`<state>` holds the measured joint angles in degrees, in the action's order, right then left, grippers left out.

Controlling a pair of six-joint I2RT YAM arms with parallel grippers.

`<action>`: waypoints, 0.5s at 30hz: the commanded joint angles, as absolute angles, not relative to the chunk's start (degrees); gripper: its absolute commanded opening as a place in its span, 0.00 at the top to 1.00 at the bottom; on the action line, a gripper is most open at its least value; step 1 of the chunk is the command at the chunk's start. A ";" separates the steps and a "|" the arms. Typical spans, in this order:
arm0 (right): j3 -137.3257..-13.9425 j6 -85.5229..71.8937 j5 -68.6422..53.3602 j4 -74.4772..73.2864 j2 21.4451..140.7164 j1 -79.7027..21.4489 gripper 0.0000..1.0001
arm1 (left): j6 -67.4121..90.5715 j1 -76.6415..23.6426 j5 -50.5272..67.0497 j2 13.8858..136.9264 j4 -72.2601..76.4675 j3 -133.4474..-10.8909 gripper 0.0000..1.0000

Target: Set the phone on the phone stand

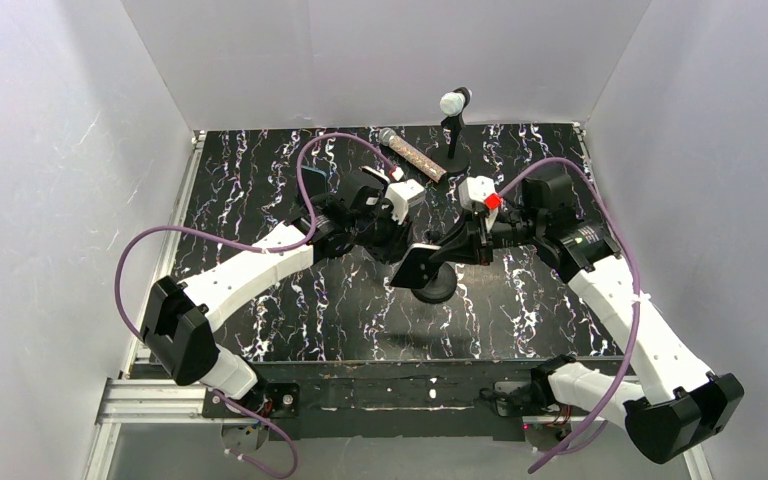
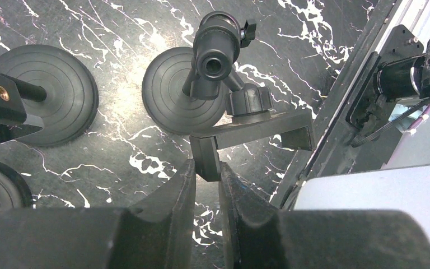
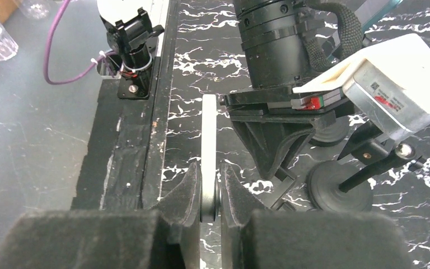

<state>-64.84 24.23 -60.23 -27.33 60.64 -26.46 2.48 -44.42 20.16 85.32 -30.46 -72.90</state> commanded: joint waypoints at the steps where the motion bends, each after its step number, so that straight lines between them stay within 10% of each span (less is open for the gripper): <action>1: -66.89 31.28 -62.38 -25.22 59.73 -27.31 0.99 | 1.95 -44.88 21.84 84.47 -31.64 -75.23 1.00; 15: -67.09 41.02 -60.36 -27.15 63.03 -27.93 0.99 | 1.70 -45.00 21.89 84.20 -31.73 -75.48 1.00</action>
